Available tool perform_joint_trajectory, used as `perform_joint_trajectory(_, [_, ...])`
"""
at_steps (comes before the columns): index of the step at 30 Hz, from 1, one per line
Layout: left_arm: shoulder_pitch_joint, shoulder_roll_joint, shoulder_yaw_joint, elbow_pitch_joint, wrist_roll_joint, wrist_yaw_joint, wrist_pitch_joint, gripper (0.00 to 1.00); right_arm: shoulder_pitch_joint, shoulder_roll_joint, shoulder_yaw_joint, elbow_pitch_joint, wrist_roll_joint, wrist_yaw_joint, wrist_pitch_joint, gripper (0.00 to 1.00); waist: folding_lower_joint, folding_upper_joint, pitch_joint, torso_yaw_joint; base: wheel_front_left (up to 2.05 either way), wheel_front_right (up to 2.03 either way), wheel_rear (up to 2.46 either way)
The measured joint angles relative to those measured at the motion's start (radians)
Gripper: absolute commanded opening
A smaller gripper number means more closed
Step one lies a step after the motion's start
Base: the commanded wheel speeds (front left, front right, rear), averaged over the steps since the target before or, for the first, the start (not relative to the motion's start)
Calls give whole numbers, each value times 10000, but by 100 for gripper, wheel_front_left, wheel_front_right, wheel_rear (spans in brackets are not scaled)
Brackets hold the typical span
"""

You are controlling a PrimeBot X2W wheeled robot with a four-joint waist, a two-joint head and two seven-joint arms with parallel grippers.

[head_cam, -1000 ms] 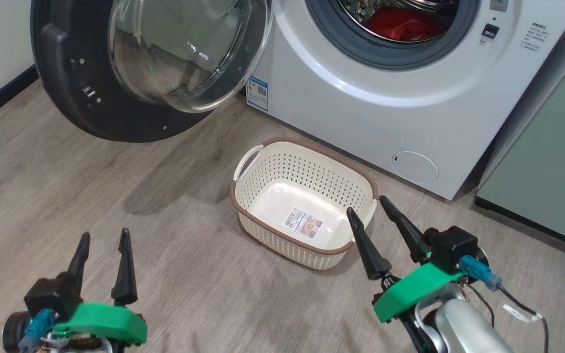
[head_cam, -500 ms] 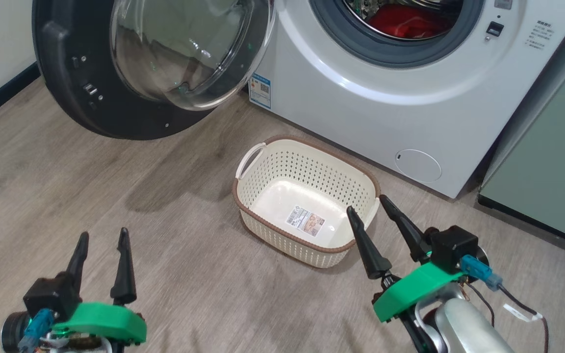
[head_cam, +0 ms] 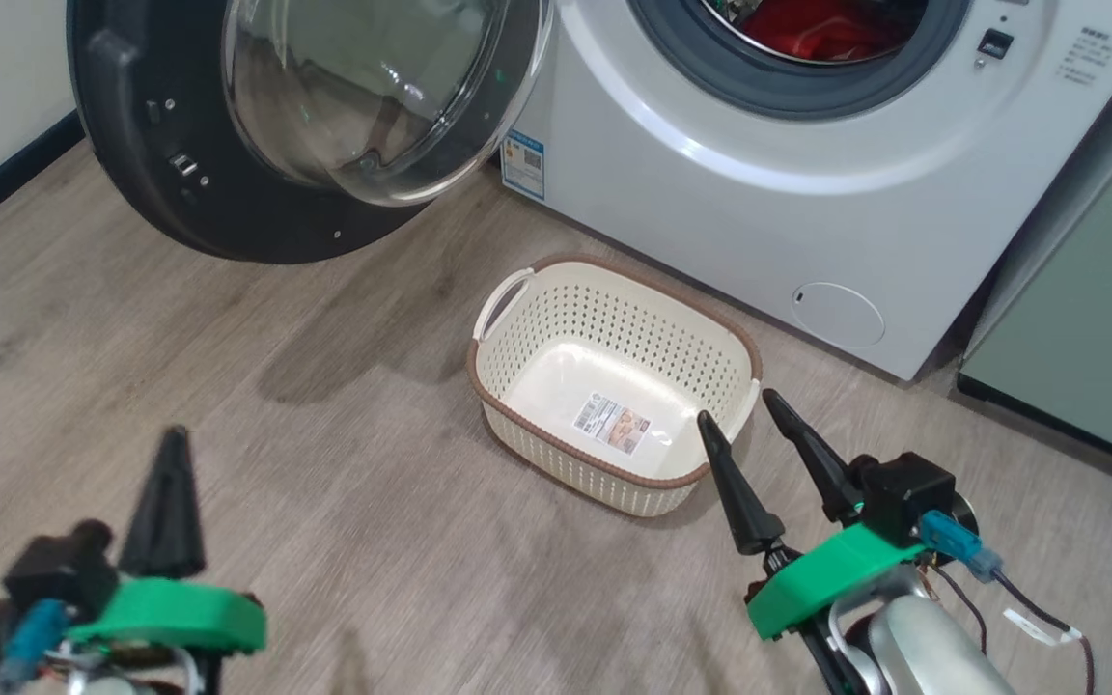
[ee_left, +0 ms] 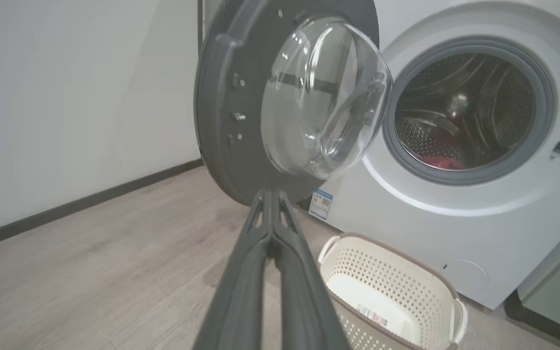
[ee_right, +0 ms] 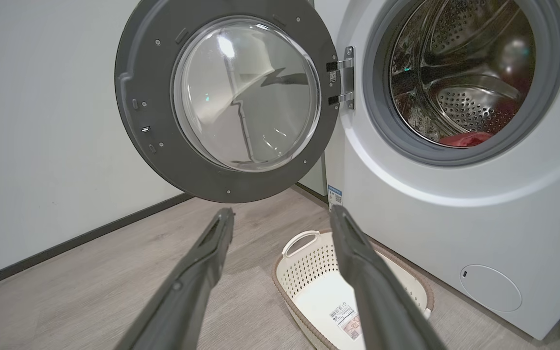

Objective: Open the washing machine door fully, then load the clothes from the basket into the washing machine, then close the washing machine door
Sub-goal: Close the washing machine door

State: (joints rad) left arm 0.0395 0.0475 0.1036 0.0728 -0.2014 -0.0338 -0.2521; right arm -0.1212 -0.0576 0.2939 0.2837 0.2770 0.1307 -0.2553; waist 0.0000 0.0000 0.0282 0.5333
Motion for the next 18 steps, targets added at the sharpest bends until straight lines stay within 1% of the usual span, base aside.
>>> perform_joint_trajectory(5, [-425, -6, 639, -700, 27, -82, 0, 0, 24, -173, -61, -244, -148, 0, 0, 100, 0, 0, 371, 22, 0, 0, 0])
perform_joint_trajectory(9, [-1376, 84, 1304, -986, 253, -449, -2, 0, 25, -497, -211, -441, -238, 0, 0, 100, 0, 0, 849, 49, 0, 0, 0])
perform_joint_trajectory(11, [-1943, 372, 1699, -859, 270, -577, -2, 0, 22, -652, -234, -531, -328, 0, 0, 100, 0, 0, 1094, 46, 0, 0, 0])
perform_joint_trajectory(13, [-2519, 817, 2203, -782, 270, -690, -2, 0, 12, -775, -192, -570, -384, 0, 0, 100, 0, 0, 1343, -40, 0, 0, 0])
perform_joint_trajectory(16, [-3428, 1478, 2842, -617, 270, -775, -6, 0, -118, -928, -104, -587, -399, 0, 0, 100, 0, 0, 1671, -281, 0, 0, 0])
perform_joint_trajectory(18, [-4048, 1868, 3099, -408, 270, -792, -54, 0, -242, -1070, -71, -648, -399, 0, 0, 100, 0, 0, 1866, -464, 0, 0, 0])
